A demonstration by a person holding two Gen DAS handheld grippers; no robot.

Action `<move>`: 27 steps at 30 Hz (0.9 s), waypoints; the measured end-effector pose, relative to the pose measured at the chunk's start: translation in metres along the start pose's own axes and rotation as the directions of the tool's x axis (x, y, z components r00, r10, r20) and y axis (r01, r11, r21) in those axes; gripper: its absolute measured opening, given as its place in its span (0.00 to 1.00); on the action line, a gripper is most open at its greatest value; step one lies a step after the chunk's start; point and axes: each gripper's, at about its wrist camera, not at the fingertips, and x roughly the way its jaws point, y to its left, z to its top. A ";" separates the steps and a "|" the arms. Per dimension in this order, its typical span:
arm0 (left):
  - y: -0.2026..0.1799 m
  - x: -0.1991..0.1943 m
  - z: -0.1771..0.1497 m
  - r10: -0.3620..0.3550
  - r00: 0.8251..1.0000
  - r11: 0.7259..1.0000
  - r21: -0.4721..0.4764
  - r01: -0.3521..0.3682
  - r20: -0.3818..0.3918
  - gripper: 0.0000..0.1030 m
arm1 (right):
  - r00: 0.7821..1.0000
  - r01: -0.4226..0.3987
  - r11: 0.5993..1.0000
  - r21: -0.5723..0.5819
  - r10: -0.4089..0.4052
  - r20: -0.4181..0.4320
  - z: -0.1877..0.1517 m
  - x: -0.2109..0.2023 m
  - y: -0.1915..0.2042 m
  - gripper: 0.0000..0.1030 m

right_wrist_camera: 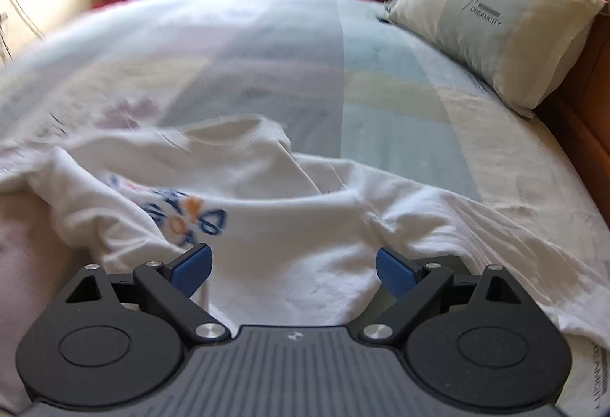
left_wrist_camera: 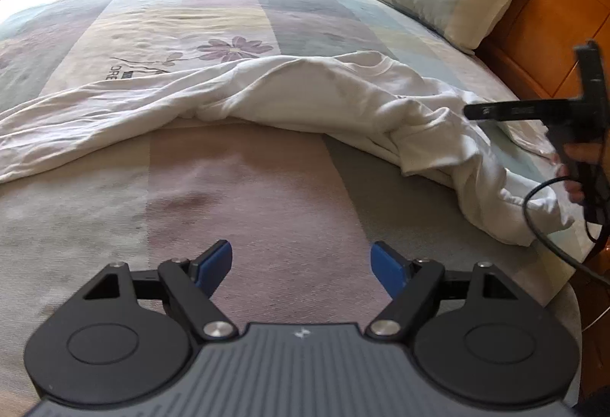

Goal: Fold clothes

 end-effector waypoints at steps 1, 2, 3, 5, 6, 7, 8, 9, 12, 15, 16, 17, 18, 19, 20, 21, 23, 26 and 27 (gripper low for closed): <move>0.000 0.001 0.000 -0.006 1.000 1.000 -0.004 0.006 -0.002 0.78 | 1.000 -0.023 1.000 0.000 0.023 0.010 -0.003 -0.009 0.001 0.93; -0.001 0.002 0.001 -0.015 1.000 1.000 -0.007 0.015 -0.003 0.78 | 0.999 -0.049 0.999 -0.004 0.049 0.016 -0.007 -0.017 0.002 0.94; -0.002 0.004 0.001 -0.031 1.000 0.999 -0.012 0.031 -0.004 0.78 | 0.997 -0.075 0.997 -0.008 0.075 0.019 -0.011 -0.024 0.004 0.94; -0.004 0.008 0.002 -0.067 0.998 0.998 -0.020 0.067 -0.009 0.78 | 0.989 -0.143 0.990 -0.016 0.143 0.027 -0.024 -0.039 0.010 0.95; -0.006 0.009 0.003 -0.077 0.997 0.997 -0.020 0.077 -0.013 0.78 | 0.983 -0.178 0.984 -0.019 0.179 0.032 -0.031 -0.047 0.014 0.95; -0.008 0.011 0.003 -0.083 0.996 0.996 -0.017 0.083 -0.017 0.78 | 0.976 -0.213 0.977 -0.024 0.214 0.035 -0.038 -0.053 0.018 0.95; -0.010 0.013 0.003 -0.085 0.996 0.996 -0.014 0.085 -0.021 0.78 | 0.970 -0.240 0.970 -0.038 0.241 0.034 -0.045 -0.057 0.023 0.95; -0.012 0.015 0.003 -0.083 0.996 0.997 -0.011 0.083 -0.025 0.78 | 0.969 -0.244 0.967 -0.073 0.246 0.033 -0.052 -0.060 0.032 0.95; -0.018 0.019 0.004 -0.076 0.996 0.997 -0.002 0.076 -0.037 0.78 | 0.982 -0.171 0.956 -0.237 0.185 0.038 -0.065 -0.059 0.062 0.95; -0.019 0.020 0.004 -0.069 0.997 0.998 0.004 0.070 -0.046 0.78 | 0.995 -0.036 0.905 -0.424 0.070 0.065 -0.071 -0.047 0.093 0.95; -0.019 0.020 0.004 -0.066 0.996 0.998 0.006 0.067 -0.051 0.78 | 0.996 0.015 0.875 -0.484 0.028 0.082 -0.072 -0.040 0.102 0.95; -0.019 0.020 0.004 -0.064 0.996 0.998 0.008 0.064 -0.056 0.78 | 0.995 0.066 0.835 -0.546 -0.012 0.102 -0.073 -0.032 0.111 0.95; -0.019 0.020 0.004 -0.062 0.996 0.998 0.011 0.063 -0.061 0.78 | 0.991 0.114 0.789 -0.604 -0.050 0.123 -0.075 -0.024 0.119 0.95; -0.019 0.021 0.004 -0.062 0.996 0.998 0.014 0.063 -0.066 0.78 | 0.984 0.174 0.729 -0.662 -0.097 0.151 -0.077 -0.013 0.127 0.96; -0.019 0.023 0.005 -0.062 0.995 0.998 0.015 0.063 -0.072 0.78 | 0.972 0.233 0.660 -0.714 -0.142 0.186 -0.080 -0.003 0.134 0.96; -0.019 0.024 0.005 -0.064 0.995 0.998 0.017 0.065 -0.077 0.78 | 0.959 0.282 0.590 -0.756 -0.175 0.222 -0.083 0.007 0.141 0.96; -0.019 0.028 0.006 -0.073 0.994 0.997 0.021 0.075 -0.087 0.78 | 0.943 0.332 0.495 -0.803 -0.196 0.269 -0.087 0.019 0.148 0.96; -0.020 0.036 0.009 -0.080 0.992 0.996 0.032 0.083 -0.099 0.78 | 0.931 0.365 0.439 -0.821 -0.184 0.316 -0.086 0.027 0.153 0.96; -0.020 0.039 0.010 -0.080 0.992 0.996 0.035 0.084 -0.102 0.78 | 0.930 0.367 0.454 -0.812 -0.171 0.324 -0.082 0.025 0.153 0.96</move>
